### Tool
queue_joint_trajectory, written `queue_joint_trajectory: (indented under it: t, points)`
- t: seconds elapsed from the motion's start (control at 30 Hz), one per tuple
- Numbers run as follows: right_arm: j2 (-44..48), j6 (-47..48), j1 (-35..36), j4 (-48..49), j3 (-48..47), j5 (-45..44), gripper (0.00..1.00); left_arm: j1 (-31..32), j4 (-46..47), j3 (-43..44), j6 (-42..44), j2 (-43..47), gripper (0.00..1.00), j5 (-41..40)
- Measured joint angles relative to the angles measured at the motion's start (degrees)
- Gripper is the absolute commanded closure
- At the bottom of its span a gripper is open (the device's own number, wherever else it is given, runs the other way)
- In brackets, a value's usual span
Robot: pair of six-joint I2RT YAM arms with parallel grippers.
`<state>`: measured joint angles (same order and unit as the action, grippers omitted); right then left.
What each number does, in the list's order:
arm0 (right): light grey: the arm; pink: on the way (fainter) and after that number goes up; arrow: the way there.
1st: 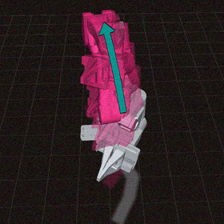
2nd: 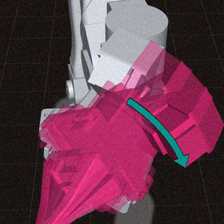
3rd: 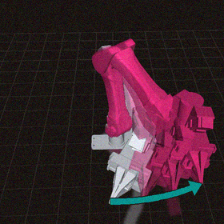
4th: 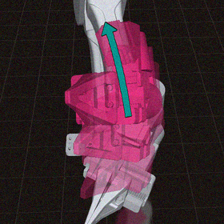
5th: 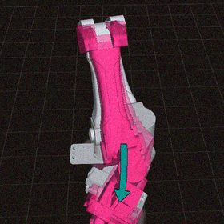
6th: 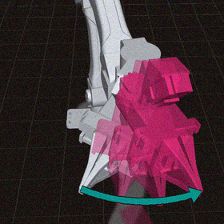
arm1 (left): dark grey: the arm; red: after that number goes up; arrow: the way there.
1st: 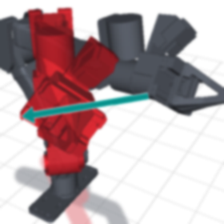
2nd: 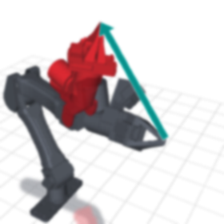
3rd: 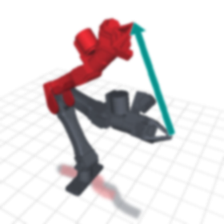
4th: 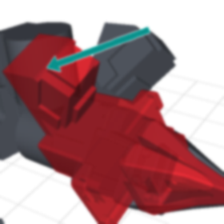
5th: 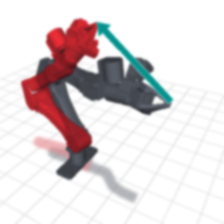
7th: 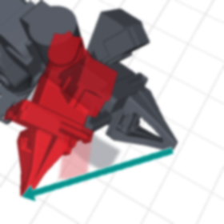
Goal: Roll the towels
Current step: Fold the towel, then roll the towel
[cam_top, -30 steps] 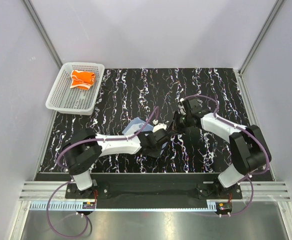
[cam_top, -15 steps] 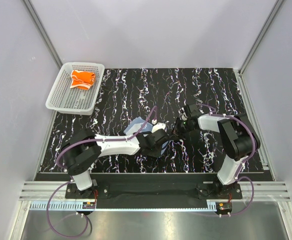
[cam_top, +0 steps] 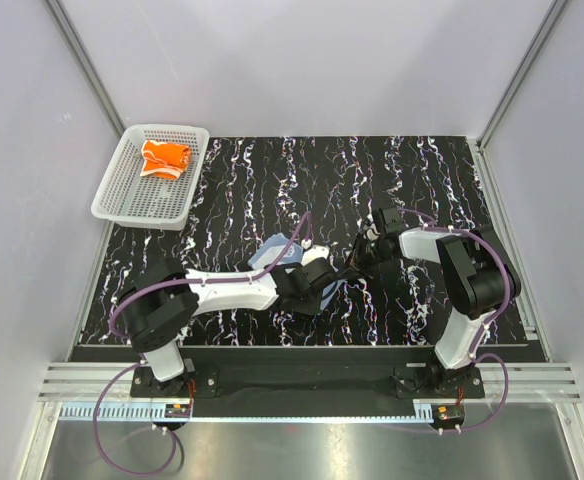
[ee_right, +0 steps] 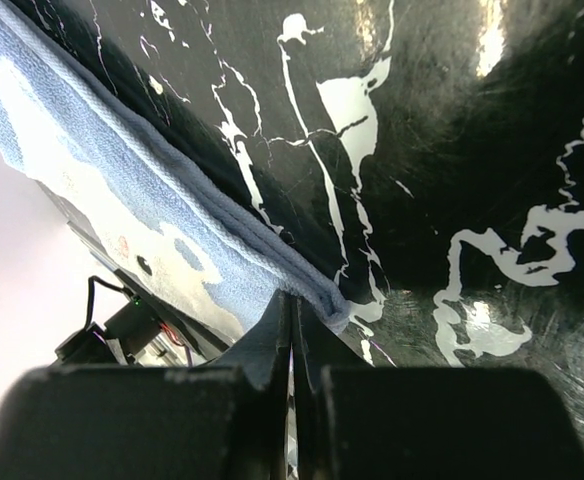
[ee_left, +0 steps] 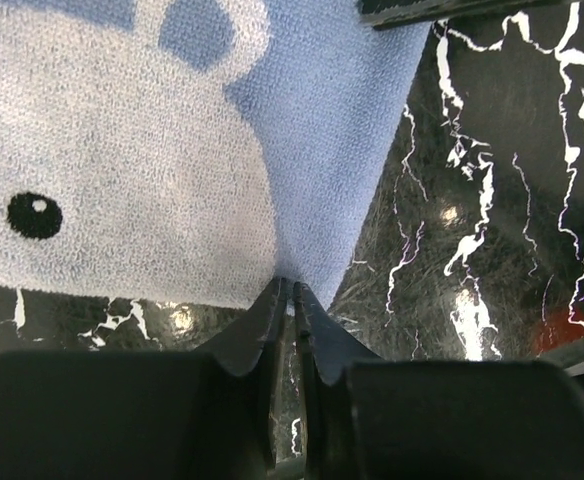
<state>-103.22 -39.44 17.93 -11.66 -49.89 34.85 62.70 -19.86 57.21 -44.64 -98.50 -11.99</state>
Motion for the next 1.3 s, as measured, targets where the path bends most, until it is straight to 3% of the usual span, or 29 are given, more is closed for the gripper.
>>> queue_joint_trajectory:
  t: [0.13, 0.33, 0.43, 0.47, 0.53, 0.57, 0.67, 0.8, 1.03, 1.3]
  points:
    - [0.00, 0.85, 0.00, -3.26, -1.99, -2.58, 1.00, 0.00, -1.99, 0.02, 0.02, 0.44, 0.87, -0.04]
    - [0.13, 4.98, -0.28, -15.58, -13.81, -14.69, 0.96, 0.00, -7.04, 1.53, 0.48, 0.59, 0.86, -0.90]
    - [0.96, 6.56, -0.39, -20.04, -20.00, -18.60, 0.88, 0.00, -8.90, 3.50, 1.11, 0.98, 0.85, -1.68]
    - [1.51, 6.82, -0.44, -21.05, -21.11, -19.28, 0.77, 0.00, -9.49, 4.20, 1.27, 1.33, 0.82, -1.97]
    - [3.50, 7.41, -0.46, -22.95, -22.60, -20.68, 0.69, 0.02, -10.80, 5.55, 1.86, 2.25, 0.73, -2.80]
    - [4.87, 7.69, -0.46, -23.71, -22.64, -21.20, 0.67, 0.15, -11.30, 6.19, 2.21, 2.84, 0.65, -3.54]
    - [9.62, 8.09, -0.48, -26.82, -21.94, -23.80, 0.64, 0.92, -13.57, 8.33, 3.65, 4.11, 0.56, -6.80]
    - [17.03, 8.07, -0.85, -28.94, -17.75, -25.66, 0.62, 3.43, -16.92, 12.11, 6.03, 3.74, 0.50, -12.07]
    - [31.04, 4.96, -1.51, -33.07, -9.03, -29.46, 0.59, 8.28, -19.89, 21.90, 11.80, -5.11, 0.47, -18.21]
    - [41.40, 1.64, -1.51, -36.35, -4.24, -31.36, 0.59, 9.64, -20.26, 25.38, 16.83, -14.69, 0.46, -18.67]
